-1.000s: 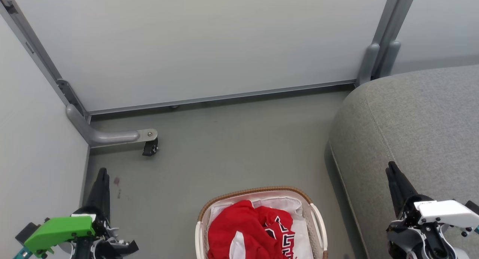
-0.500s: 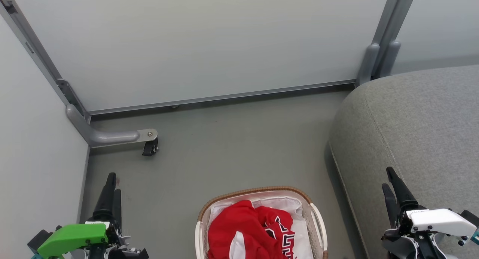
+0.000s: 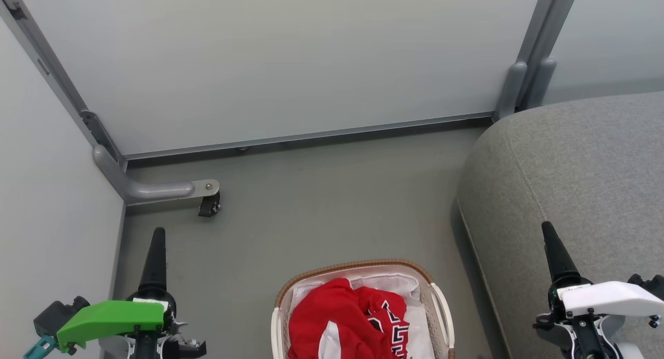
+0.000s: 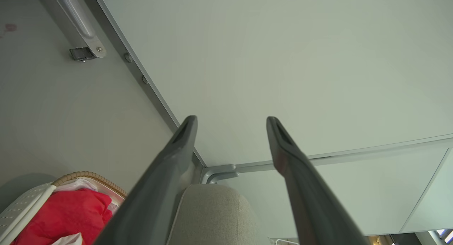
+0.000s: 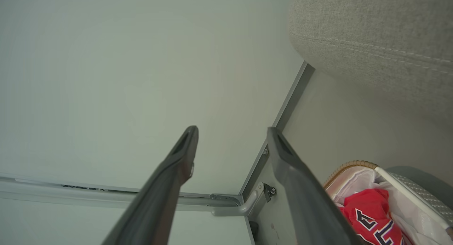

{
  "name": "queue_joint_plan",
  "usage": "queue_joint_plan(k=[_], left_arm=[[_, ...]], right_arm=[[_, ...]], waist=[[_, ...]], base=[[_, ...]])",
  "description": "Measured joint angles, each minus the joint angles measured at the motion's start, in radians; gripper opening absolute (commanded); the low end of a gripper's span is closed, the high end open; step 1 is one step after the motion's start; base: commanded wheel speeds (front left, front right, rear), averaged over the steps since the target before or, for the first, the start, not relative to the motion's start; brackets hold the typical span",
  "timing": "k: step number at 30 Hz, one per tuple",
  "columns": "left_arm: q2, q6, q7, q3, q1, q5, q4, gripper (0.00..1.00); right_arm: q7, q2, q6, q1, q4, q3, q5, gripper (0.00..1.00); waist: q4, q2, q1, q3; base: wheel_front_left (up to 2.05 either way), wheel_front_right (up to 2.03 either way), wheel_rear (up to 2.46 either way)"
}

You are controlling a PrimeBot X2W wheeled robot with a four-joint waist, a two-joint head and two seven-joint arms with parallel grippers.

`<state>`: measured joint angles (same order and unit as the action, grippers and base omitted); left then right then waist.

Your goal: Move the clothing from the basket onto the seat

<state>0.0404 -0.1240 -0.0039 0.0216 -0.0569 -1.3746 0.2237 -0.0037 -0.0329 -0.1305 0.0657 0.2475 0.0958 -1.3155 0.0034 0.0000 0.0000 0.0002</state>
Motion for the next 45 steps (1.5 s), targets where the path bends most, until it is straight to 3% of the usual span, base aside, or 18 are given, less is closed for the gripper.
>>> queue_joint_plan(k=[20,34,45], left_arm=[[0.001,0.012,-0.072,-0.035,0.017,0.403,-0.066,1.0],[0.002,0.023,-0.116,-0.086,0.041,0.632,-0.067,1.0],[0.002,0.023,-0.145,-0.102,0.056,0.749,-0.048,1.0]], right_arm=[[-0.072,-0.005,0.0,-0.026,-0.114,-0.03,0.491,1.0],[-0.115,-0.007,0.0,-0.037,-0.106,-0.053,0.702,1.0],[-0.142,-0.008,0.0,-0.049,-0.095,-0.071,0.858,1.0]], waist=[[0.006,0.0,0.0,-0.003],[0.009,0.0,0.0,-0.006],[0.013,0.0,0.0,-0.009]], base=[[0.0,0.0,0.0],[0.0,0.0,0.0],[0.0,0.0,0.0]])
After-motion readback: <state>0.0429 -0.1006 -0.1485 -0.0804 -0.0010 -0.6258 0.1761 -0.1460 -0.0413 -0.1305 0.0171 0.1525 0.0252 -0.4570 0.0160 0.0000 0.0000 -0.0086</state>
